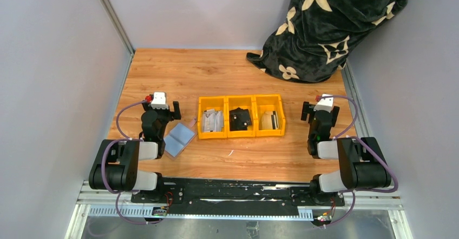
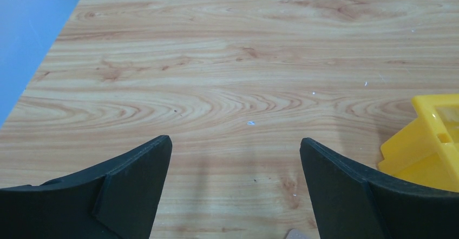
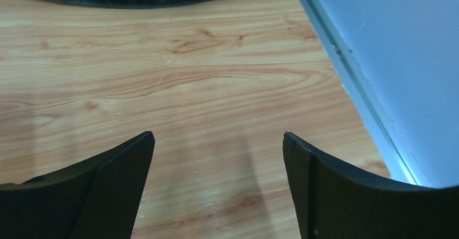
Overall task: Take the credit cards out of the card holder
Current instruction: Reset both arms
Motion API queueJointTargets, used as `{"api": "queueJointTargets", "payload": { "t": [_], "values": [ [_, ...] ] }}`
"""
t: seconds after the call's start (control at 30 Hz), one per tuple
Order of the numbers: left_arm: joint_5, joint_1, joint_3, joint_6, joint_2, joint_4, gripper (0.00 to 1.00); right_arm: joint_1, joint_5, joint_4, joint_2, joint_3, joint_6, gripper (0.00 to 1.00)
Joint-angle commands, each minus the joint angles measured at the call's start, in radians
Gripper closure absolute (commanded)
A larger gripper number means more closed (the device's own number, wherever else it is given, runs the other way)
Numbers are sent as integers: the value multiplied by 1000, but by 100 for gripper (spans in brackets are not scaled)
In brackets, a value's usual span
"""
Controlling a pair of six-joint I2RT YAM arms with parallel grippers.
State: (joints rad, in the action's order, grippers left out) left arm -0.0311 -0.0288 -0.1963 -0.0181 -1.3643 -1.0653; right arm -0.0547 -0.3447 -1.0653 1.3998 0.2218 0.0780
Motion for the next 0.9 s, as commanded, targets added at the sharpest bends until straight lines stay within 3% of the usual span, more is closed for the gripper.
{"api": "queueJointTargets", "payload": {
  "t": [0.0,0.87],
  "values": [
    [-21,-4,-5,-17,-5,9,0,12,69,45,-10,-6,-24,8],
    [-20,-5,-7,-23,-7,10,0,10,69,42,-9,-5,-21,7]
  ]
}}
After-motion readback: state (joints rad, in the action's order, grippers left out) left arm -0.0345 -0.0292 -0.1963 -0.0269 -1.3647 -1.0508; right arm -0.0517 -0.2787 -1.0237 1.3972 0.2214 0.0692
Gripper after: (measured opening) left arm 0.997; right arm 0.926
